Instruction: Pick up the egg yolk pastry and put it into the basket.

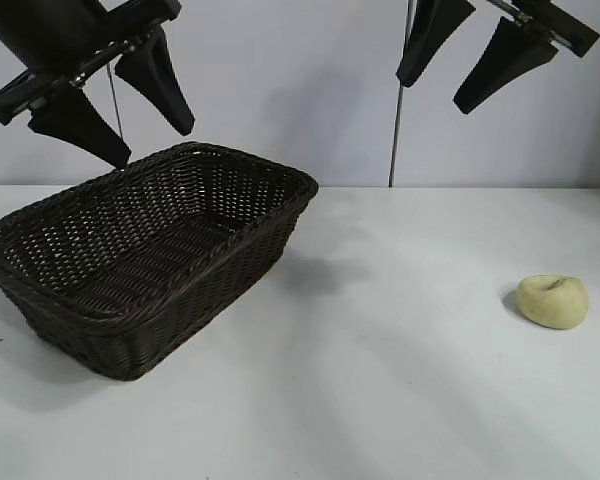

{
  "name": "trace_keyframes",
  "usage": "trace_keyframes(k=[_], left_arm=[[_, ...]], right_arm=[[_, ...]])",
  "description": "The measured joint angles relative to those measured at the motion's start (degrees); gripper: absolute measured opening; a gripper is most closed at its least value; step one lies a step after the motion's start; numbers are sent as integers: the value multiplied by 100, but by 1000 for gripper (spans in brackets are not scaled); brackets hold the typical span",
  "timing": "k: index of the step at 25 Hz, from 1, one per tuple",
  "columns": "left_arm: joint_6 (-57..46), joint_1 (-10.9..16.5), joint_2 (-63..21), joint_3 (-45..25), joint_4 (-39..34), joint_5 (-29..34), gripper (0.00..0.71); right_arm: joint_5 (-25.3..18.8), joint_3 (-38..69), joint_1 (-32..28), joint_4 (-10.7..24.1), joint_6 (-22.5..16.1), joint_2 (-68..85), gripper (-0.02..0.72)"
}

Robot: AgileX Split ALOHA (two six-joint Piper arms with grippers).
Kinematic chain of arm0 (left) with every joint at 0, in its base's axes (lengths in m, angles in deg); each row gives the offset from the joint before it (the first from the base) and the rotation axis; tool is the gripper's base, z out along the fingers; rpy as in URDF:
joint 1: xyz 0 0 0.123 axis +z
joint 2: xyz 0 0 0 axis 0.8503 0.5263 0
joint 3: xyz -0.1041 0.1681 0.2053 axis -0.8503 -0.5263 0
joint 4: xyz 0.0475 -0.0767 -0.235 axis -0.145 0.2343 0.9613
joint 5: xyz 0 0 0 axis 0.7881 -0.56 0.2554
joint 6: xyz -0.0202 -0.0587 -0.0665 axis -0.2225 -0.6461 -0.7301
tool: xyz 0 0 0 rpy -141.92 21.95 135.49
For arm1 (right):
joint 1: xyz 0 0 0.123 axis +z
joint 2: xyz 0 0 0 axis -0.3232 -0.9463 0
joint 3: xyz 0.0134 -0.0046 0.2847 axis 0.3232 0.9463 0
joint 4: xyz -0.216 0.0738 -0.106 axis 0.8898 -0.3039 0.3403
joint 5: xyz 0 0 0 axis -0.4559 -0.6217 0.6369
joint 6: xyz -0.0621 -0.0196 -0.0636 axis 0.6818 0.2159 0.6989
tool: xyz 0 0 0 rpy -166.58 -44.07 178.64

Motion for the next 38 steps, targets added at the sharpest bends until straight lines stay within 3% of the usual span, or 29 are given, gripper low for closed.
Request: trace_keyframes(k=[24,32,38], left_arm=[[0,0,0,0,0,-5,485],[-5,0,0,0,199,0,485],[-292,0,-76,0,138,365,485]], right_arm=[[0,0,0,0,0,0,435],[0,0,0,164,0,0,435],[0,0,0,202,82,0,435]])
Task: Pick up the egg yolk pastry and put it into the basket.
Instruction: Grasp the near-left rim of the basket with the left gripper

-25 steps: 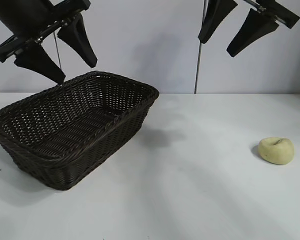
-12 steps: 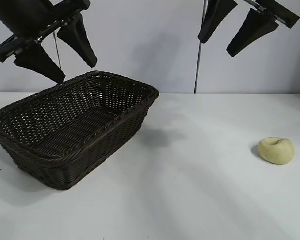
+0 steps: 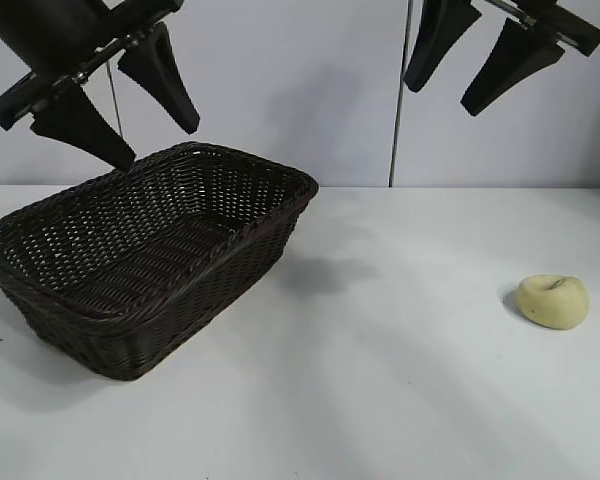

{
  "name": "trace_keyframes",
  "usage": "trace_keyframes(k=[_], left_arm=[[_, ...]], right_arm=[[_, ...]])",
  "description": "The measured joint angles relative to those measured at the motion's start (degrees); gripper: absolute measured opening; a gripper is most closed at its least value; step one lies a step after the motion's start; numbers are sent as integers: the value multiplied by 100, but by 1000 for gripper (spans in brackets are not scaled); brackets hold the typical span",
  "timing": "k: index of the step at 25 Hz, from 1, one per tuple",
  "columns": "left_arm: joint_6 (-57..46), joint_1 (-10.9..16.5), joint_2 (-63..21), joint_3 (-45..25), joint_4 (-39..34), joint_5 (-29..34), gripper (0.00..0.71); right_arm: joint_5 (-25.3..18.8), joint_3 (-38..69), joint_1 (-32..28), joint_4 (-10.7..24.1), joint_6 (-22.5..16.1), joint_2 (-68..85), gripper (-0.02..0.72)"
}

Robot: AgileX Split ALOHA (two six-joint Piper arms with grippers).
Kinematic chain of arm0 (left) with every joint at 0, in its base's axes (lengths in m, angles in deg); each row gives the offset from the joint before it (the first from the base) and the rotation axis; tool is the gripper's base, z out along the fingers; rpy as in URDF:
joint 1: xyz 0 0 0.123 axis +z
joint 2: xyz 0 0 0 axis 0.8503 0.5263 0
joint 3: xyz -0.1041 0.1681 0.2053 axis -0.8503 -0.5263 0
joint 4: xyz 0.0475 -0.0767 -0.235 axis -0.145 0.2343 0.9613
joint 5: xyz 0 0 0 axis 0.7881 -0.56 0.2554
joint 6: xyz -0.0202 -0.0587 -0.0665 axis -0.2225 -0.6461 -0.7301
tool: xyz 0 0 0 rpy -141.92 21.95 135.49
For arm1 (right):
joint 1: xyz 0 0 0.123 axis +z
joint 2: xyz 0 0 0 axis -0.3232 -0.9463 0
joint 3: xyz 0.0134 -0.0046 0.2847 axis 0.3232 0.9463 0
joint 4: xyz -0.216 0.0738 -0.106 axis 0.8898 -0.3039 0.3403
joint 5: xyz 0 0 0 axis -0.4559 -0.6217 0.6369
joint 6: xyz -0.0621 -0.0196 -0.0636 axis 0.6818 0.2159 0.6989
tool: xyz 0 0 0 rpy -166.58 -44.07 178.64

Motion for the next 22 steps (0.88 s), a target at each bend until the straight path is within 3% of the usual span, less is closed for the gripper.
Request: trace_keyframes(k=[11,22], left_arm=[[-1199,0,-730,-227,-1426,386,485],[-2256,0,-785,-881,-2599,310,485]], right_arm=[[0,0,0,34,27,0,435],[0,0,0,40,27,0,435]])
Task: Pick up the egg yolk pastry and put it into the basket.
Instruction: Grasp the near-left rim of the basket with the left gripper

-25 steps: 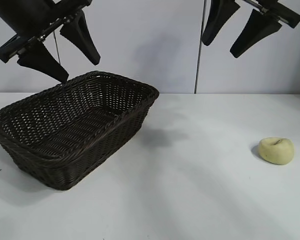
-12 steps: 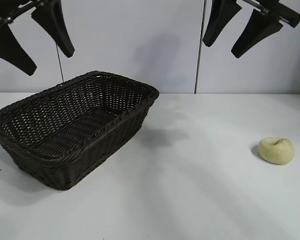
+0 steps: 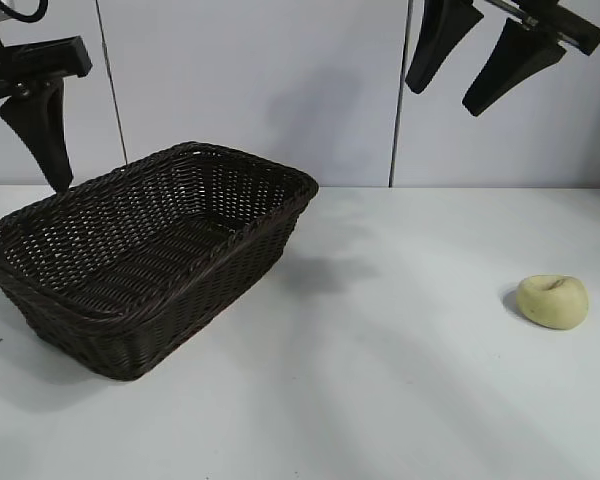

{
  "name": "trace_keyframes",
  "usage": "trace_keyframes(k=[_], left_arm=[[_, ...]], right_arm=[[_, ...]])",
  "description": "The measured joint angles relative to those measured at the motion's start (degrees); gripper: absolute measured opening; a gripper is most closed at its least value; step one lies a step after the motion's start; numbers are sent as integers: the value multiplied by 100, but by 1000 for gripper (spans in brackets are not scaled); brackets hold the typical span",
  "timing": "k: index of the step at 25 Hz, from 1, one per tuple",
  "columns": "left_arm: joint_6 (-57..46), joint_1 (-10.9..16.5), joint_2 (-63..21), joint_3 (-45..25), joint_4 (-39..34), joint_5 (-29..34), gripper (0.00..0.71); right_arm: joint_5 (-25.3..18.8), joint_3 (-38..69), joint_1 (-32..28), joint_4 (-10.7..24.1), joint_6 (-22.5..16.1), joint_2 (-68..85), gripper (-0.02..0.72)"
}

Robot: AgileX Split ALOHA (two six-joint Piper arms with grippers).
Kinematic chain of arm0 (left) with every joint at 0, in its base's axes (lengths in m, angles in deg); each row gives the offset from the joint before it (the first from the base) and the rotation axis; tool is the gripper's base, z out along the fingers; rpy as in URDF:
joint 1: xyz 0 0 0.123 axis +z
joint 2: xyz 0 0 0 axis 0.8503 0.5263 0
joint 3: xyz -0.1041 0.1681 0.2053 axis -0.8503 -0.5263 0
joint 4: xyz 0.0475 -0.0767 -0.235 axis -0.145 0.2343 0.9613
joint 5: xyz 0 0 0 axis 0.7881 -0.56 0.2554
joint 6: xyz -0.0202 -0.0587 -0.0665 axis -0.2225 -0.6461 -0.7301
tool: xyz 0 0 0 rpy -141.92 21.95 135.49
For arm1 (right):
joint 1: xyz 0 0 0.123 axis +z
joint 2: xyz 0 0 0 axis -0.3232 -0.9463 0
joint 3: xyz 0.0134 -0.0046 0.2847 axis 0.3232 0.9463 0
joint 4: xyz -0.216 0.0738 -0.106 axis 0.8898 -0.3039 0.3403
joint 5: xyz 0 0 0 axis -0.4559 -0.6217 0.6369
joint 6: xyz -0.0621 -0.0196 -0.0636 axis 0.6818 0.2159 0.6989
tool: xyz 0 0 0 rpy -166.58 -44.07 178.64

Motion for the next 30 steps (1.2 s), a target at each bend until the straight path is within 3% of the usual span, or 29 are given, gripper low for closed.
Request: trace_keyframes(k=[9,14,25,30], left_arm=[[-1436,41,0,-7,-116,-37,485],[-2457,343,0,-7,-98,150,485],[-2649,397,0,-45,317,-36,485],[-2696,397,-8,-512,379,-123,485]], right_arm=[[0,0,0,0,0,0,435],[0,0,0,0,0,0,435],[-6,0,0,0,0,0,435],[-6,0,0,0,0,0,435]])
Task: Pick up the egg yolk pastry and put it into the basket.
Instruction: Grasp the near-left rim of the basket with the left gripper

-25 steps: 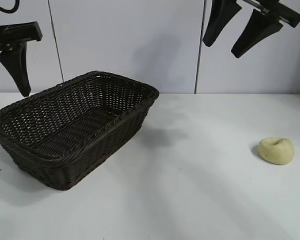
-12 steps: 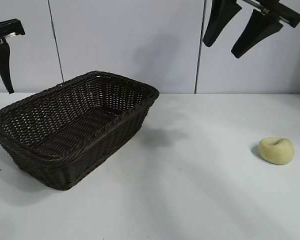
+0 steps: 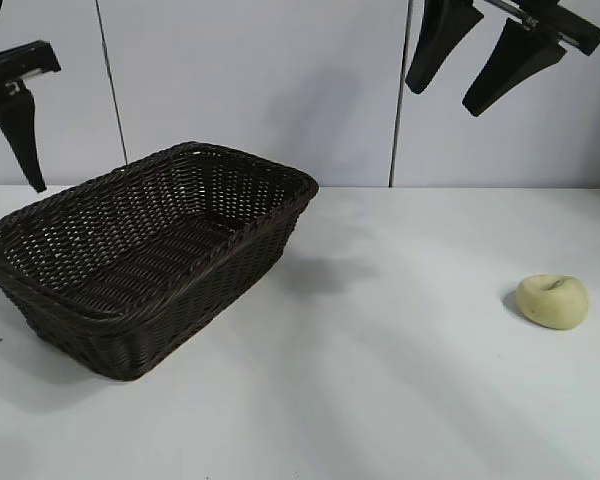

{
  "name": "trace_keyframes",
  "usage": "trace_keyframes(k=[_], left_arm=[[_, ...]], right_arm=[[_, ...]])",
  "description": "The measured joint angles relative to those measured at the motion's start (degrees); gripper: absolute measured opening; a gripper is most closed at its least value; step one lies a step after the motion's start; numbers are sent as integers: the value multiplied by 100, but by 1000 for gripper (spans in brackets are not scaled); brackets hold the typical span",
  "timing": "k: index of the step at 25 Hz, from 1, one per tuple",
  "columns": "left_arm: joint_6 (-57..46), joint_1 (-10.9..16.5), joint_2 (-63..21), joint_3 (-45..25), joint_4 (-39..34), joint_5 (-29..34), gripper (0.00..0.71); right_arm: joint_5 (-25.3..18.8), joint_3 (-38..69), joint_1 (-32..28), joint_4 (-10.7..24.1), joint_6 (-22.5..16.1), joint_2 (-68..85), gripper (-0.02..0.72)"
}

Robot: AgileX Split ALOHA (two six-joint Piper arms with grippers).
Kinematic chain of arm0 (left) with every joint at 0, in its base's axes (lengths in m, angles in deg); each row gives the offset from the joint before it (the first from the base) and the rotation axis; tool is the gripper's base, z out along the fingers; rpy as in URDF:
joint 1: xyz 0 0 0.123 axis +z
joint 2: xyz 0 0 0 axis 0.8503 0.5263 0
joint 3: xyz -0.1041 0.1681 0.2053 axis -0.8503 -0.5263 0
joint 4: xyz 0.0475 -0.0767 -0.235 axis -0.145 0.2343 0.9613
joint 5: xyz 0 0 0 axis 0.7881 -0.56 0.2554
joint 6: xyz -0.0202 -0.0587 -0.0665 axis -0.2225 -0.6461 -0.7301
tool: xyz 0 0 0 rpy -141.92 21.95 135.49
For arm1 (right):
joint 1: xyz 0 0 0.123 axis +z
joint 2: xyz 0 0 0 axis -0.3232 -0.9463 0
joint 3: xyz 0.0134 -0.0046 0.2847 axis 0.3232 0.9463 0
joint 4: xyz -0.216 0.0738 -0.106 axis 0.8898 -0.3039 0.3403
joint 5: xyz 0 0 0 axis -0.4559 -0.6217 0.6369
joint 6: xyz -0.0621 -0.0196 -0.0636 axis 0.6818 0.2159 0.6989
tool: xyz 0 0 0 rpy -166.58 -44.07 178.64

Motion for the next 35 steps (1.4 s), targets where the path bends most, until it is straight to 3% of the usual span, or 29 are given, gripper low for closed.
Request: trace_keyframes(k=[4,21,29,35], left_arm=[[58,0,0,-417,76,-325,485],[137,0,17,-1021,203,-1634,485],[659,0,548,-1027,858,-2064,485],[686,0,939,-1033,931,-2219,475]], right_arm=[[0,0,0,0,0,0,435],[0,0,0,0,0,0,435],[0,0,0,1,0,0,435],[0,0,0,13,0,0,435]])
